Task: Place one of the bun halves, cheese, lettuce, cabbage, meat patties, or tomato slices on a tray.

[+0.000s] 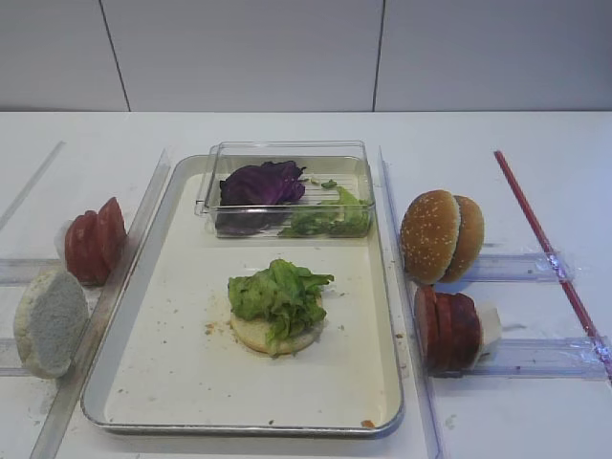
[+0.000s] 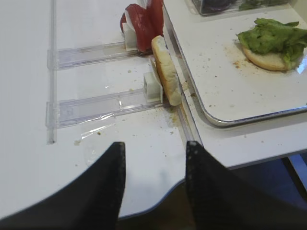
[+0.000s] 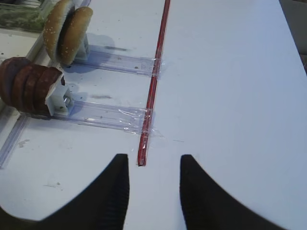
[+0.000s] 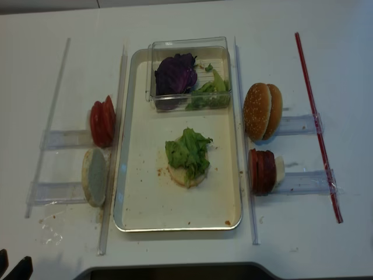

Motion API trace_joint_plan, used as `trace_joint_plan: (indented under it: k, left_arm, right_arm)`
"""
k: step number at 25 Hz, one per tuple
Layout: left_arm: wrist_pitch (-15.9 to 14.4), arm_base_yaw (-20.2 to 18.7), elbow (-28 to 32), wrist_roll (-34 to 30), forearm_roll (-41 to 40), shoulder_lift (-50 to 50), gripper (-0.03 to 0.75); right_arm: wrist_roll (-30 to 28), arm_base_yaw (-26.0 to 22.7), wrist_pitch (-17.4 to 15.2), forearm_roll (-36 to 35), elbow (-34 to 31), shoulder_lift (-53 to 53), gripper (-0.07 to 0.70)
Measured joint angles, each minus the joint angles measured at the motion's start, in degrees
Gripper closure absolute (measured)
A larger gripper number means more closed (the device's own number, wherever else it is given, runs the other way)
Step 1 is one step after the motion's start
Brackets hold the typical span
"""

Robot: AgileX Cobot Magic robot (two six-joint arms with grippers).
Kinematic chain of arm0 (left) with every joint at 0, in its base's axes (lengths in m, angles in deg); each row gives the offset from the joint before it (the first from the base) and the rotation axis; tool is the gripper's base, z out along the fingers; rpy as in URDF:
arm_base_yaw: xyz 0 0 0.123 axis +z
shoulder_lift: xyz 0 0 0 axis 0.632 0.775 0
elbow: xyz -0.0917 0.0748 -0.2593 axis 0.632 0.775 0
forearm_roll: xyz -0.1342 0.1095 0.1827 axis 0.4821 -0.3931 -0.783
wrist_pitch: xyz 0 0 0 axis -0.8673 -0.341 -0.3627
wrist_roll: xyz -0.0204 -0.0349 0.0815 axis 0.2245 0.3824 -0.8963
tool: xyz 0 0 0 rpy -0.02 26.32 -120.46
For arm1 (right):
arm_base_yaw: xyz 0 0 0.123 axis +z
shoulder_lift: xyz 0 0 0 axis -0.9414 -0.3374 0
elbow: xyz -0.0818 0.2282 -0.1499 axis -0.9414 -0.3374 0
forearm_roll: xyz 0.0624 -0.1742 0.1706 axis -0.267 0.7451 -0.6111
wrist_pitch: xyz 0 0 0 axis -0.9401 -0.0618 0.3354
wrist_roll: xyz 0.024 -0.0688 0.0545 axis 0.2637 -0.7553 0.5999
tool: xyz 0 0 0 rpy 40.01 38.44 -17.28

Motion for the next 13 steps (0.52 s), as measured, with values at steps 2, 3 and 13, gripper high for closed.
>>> trace_joint_plan:
  k: [2, 3, 13]
  left_arm:
    - [0.0, 0.0, 0.0, 0.0, 0.0, 0.0, 0.430]
    - [0.0, 0.0, 0.0, 0.0, 0.0, 0.0, 0.430]
    - [0.0, 0.0, 0.0, 0.0, 0.0, 0.0, 0.431]
  right_arm:
    - [0.0, 0.0, 0.0, 0.0, 0.0, 0.0, 0.335]
    - [0.0, 0.0, 0.0, 0.0, 0.0, 0.0, 0.335]
    - [0.0, 0.0, 0.0, 0.0, 0.0, 0.0, 0.337]
